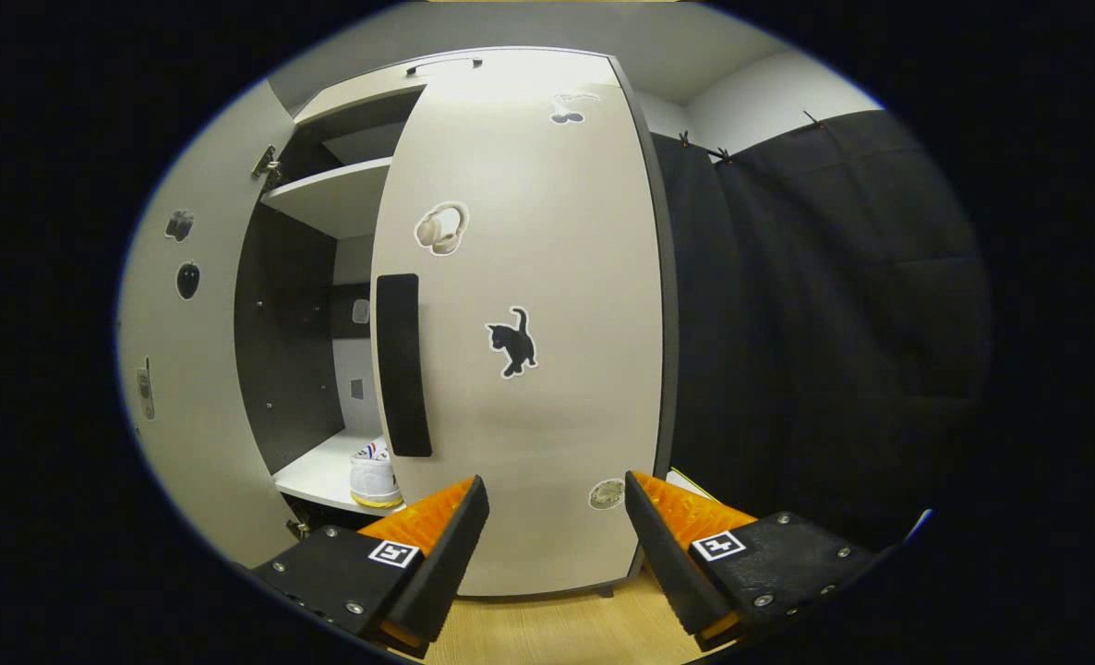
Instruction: Grab one shoe with the right hand and put it into the shoe cabinet, grab the other shoe with the left hand and put it into the shoe cabinet; then close the right door with the right hand and the left door with the left hand.
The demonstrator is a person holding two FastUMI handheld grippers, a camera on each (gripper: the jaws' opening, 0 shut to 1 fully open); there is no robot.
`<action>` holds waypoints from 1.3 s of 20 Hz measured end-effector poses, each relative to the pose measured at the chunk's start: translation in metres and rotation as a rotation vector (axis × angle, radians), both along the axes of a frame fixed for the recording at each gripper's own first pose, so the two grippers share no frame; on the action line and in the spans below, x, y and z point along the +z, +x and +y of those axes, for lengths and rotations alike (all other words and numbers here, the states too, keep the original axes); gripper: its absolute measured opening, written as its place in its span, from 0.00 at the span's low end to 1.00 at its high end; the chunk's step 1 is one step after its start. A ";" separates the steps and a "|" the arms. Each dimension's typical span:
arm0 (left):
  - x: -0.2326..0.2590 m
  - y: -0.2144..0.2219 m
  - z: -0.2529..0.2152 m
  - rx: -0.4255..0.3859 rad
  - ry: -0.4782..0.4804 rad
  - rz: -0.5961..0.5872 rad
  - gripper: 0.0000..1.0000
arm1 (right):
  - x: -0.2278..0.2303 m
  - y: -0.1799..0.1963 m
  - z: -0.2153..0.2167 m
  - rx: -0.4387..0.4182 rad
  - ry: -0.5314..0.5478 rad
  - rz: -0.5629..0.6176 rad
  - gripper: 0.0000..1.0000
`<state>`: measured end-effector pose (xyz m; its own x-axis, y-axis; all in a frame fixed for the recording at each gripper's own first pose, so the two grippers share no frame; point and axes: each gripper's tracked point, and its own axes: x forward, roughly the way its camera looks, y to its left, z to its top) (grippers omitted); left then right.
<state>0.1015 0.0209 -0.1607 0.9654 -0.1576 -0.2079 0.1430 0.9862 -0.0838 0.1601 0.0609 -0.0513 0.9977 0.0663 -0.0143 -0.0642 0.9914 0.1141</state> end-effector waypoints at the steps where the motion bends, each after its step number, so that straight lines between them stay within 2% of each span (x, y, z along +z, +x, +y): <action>1: 0.002 0.001 -0.009 -0.017 0.000 -0.004 0.99 | 0.003 -0.003 -0.002 0.005 -0.003 -0.005 0.92; 5: 0.007 0.003 -0.051 -0.084 -0.005 -0.022 0.92 | 0.012 -0.014 -0.018 0.009 -0.043 -0.025 0.92; 6: 0.006 0.005 -0.060 -0.092 -0.006 -0.022 0.96 | 0.014 -0.018 -0.024 0.009 -0.054 -0.030 0.92; 7: 0.006 0.007 -0.067 -0.097 -0.012 -0.025 0.92 | 0.017 -0.021 -0.030 0.007 -0.064 -0.037 0.92; 8: 0.006 0.009 -0.076 -0.106 -0.020 -0.023 0.96 | 0.018 -0.022 -0.035 0.007 -0.072 -0.041 0.92; 11: 0.005 0.015 -0.112 -0.169 -0.074 -0.017 0.99 | 0.020 -0.027 -0.055 -0.001 -0.086 -0.043 0.92; 12: 0.005 0.019 -0.126 -0.194 -0.085 -0.018 0.93 | 0.021 -0.028 -0.062 -0.008 -0.088 -0.044 0.92; 13: 0.003 0.024 -0.138 -0.207 -0.078 -0.021 0.95 | 0.021 -0.029 -0.070 -0.017 -0.091 -0.045 0.92; 14: 0.004 0.030 -0.147 -0.208 -0.049 -0.028 0.99 | 0.021 -0.030 -0.078 -0.027 -0.093 -0.044 0.92; 15: 0.002 0.037 -0.154 -0.213 -0.016 -0.037 0.97 | 0.020 -0.031 -0.086 -0.036 -0.095 -0.043 0.92; 17: -0.004 0.047 -0.168 -0.225 0.017 -0.048 0.99 | 0.018 -0.032 -0.102 -0.057 -0.101 -0.039 0.92; 18: -0.005 0.051 -0.172 -0.229 0.018 -0.049 0.95 | 0.016 -0.034 -0.110 -0.068 -0.104 -0.036 0.92; 19: -0.006 0.054 -0.176 -0.229 0.017 -0.043 0.99 | 0.015 -0.035 -0.116 -0.077 -0.105 -0.033 0.92; 20: -0.008 0.058 -0.179 -0.226 0.016 -0.036 0.95 | 0.012 -0.035 -0.122 -0.084 -0.107 -0.030 0.92; 22: -0.014 0.067 -0.183 -0.206 0.014 -0.019 0.99 | 0.011 -0.034 -0.132 -0.099 -0.115 -0.028 0.92; 26: -0.019 0.080 -0.180 -0.163 -0.002 -0.009 0.97 | 0.013 -0.030 -0.149 -0.115 -0.123 -0.034 0.92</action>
<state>0.1814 -0.1595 -0.1801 0.9287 -0.3131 -0.1987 0.3023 0.9495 -0.0834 0.1304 -0.0882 -0.0384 0.9986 -0.0487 0.0187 0.0488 0.9988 -0.0088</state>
